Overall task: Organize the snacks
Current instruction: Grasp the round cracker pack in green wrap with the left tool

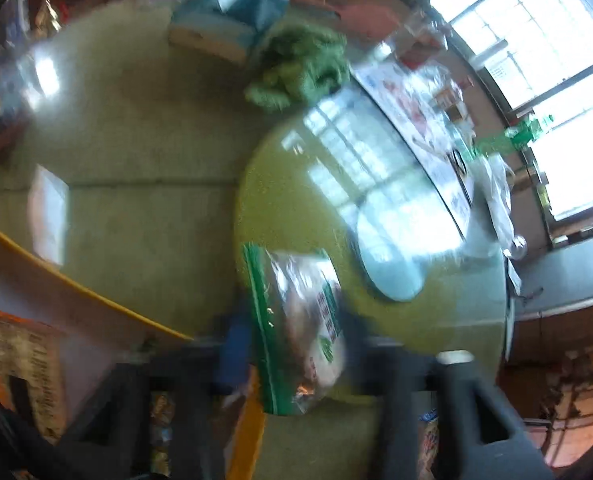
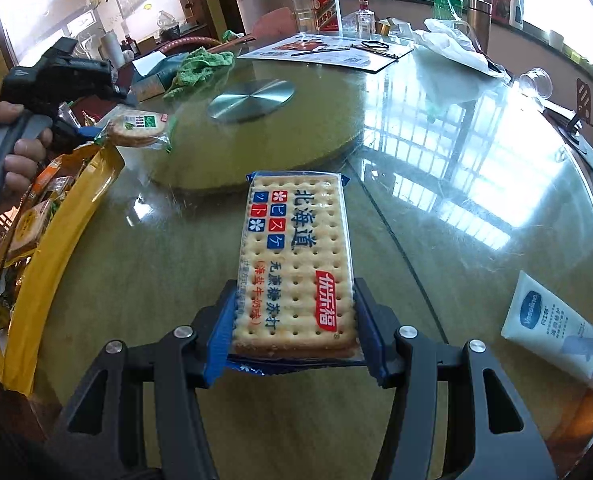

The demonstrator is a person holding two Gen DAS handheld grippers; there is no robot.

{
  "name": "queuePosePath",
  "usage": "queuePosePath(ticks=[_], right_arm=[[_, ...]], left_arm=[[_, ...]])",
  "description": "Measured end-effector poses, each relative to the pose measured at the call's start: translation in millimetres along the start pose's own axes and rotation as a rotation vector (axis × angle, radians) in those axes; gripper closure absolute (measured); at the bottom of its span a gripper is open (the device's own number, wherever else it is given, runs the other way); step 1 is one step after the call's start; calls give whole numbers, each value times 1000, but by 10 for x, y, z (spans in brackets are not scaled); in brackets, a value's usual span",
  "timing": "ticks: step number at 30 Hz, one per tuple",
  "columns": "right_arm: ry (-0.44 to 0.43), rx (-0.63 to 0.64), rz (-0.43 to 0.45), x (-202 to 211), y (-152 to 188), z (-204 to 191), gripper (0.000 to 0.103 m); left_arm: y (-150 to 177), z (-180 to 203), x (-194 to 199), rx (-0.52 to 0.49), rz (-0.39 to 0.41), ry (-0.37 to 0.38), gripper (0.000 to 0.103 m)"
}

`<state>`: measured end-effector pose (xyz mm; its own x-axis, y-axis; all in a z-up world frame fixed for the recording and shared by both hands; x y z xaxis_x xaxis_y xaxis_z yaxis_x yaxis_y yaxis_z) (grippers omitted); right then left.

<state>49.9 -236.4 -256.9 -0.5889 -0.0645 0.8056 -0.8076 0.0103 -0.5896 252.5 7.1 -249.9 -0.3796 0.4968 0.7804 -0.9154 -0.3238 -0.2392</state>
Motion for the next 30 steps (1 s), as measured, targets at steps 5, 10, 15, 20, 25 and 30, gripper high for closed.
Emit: queuePosePath(ticks=[5, 10, 15, 20, 25, 30], right_arm=[[1, 1, 1, -7, -7, 10, 47], [9, 10, 1, 1, 10, 8, 47], [17, 23, 3, 61, 103, 21, 47], [-16, 15, 5, 163, 234, 14, 47], [-134, 6, -2, 274, 381, -167, 47], [-225, 13, -14, 387, 439, -459, 47]], left_arm=[[98, 123, 83, -20, 30, 83, 87], [452, 244, 281, -62, 21, 108, 89], [1170, 374, 512, -124, 4, 184, 89], [1972, 322, 830, -117, 29, 313, 89], [2435, 96, 1139, -72, 125, 362, 89], [2513, -188, 1540, -14, 225, 394, 89]])
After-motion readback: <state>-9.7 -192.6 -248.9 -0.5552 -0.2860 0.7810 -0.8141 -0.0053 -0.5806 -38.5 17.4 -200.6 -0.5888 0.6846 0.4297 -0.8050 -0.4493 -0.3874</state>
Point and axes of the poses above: each gripper's, at about its wrist camera, not at the fingertips, and x roughly against the way its jaws point, z to its right, y to its underside, the point moved 6 cm from there along -x, roughly the way its jaws point, and after that the axes turned 7 degrees about y, right-handed, at the moved point
